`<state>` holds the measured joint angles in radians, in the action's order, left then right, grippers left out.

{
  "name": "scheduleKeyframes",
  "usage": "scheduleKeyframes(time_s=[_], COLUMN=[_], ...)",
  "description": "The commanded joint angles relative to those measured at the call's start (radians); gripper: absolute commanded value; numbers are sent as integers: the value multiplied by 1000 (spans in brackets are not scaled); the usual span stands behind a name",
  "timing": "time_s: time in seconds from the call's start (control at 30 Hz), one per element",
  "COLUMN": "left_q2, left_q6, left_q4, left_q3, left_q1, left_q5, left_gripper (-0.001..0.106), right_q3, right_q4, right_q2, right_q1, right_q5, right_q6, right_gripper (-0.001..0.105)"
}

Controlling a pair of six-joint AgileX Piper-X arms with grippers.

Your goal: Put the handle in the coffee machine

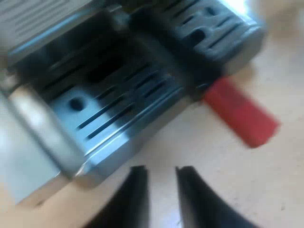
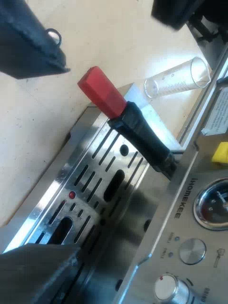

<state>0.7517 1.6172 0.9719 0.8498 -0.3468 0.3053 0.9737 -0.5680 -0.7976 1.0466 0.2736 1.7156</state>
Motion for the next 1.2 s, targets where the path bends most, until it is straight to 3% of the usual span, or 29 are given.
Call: scheduleKeyframes(time_s=[0.03, 0.07, 0.17, 0.3, 0.5, 0.67, 0.73, 0.8, 0.9, 0.97, 1.03, 1.2], left_q2=[-38, -53, -98, -148, -171, -144, -140, -126, -114, -111, -111, -111], left_q6=[-8, -27, -57, -60, -60, -50, -45, -25, -22, -22, -22, -22], left_q4=[45, 52, 64, 63, 61, 61, 61, 61, 61, 61, 61, 61], left_q3=[5, 5, 5, 23, 146, 259, 270, 304, 333, 338, 338, 338], left_q1=[84, 108, 153, 200, 305, 408, 419, 455, 492, 498, 498, 495], left_q5=[5, 5, 5, 5, 5, 13, 19, 50, 90, 94, 94, 164], left_gripper=[78, 88, 98, 98, 98, 98, 98, 98, 98, 98, 98, 98], right_q3=[9, 9, 9, 9, 24, 86, 100, 200, 232, 292, 301, 303], right_q4=[2, 2, 2, 2, 2, -36, -57, -215, -262, -338, -361, -411], right_q2=[11, 11, 11, 11, 11, 11, 11, 9, 9, 9, 5, 1], right_q1=[-5, -5, -5, -5, -12, -81, -92, -209, -265, -411, -476, -727], right_q5=[-9, -9, -9, -9, 10, 8, 5, 5, 5, -17, -58, -215], right_q6=[9, 9, 9, 9, 9, 9, 9, 22, 32, 61, 61, 61], right_gripper=[74, 74, 74, 74, 74, 74, 74, 74, 74, 74, 74, 74])
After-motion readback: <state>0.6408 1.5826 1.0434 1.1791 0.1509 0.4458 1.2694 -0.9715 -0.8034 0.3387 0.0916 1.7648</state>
